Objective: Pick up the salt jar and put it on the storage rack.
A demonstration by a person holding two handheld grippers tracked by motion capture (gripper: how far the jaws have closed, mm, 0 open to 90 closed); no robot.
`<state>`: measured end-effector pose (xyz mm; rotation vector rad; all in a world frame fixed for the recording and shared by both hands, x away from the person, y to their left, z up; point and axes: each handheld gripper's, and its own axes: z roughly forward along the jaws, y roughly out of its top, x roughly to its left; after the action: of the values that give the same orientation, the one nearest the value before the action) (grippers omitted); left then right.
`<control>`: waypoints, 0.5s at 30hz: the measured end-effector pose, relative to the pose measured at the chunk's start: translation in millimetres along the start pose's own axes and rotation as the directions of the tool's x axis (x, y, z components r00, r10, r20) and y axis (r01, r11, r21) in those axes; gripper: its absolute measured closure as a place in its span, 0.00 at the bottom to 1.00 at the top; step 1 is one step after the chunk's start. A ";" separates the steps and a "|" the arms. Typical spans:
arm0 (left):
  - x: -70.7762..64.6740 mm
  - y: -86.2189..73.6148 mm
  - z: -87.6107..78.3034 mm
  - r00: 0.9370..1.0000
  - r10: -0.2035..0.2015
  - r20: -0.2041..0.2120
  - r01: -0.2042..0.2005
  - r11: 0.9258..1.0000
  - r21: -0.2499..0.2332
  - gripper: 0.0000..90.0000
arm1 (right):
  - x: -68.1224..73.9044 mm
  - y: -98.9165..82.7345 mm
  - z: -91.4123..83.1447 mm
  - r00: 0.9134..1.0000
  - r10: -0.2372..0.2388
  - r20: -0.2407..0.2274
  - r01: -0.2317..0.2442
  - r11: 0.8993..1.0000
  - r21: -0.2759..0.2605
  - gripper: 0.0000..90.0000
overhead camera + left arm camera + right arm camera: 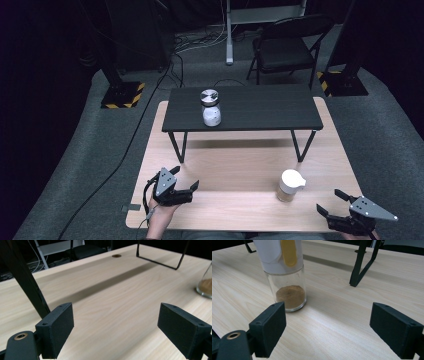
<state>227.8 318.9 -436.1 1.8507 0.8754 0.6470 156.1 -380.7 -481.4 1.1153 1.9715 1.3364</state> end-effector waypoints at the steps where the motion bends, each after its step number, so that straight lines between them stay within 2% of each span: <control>1: -2.2 -2.2 -0.2 1.000 0.010 -0.008 -0.010 1.000 0.015 0.14 | 0.1 0.1 0.1 1.000 -0.001 0.000 0.001 1.000 0.000 0.14; 8: -4.4 -14.0 -1.1 1.000 0.012 -0.005 -0.012 0.999 0.038 0.15 | 0.0 -0.1 0.0 1.000 0.001 0.001 -0.001 1.000 0.000 0.14; 12: -3.7 -21.4 -4.9 1.000 -0.005 0.001 0.005 0.999 0.034 0.15 | 0.4 0.1 0.1 1.000 -0.001 0.002 0.001 1.000 0.001 0.14; 15: -3.6 -24.8 -10.0 1.000 -0.012 -0.009 0.012 0.999 0.042 0.14 | -0.3 0.2 0.0 1.000 -0.001 0.003 0.001 1.000 0.000 0.14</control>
<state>211.0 328.4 -454.9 1.8801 0.9113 0.6337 156.3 -381.0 -481.3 1.1159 1.9701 1.3338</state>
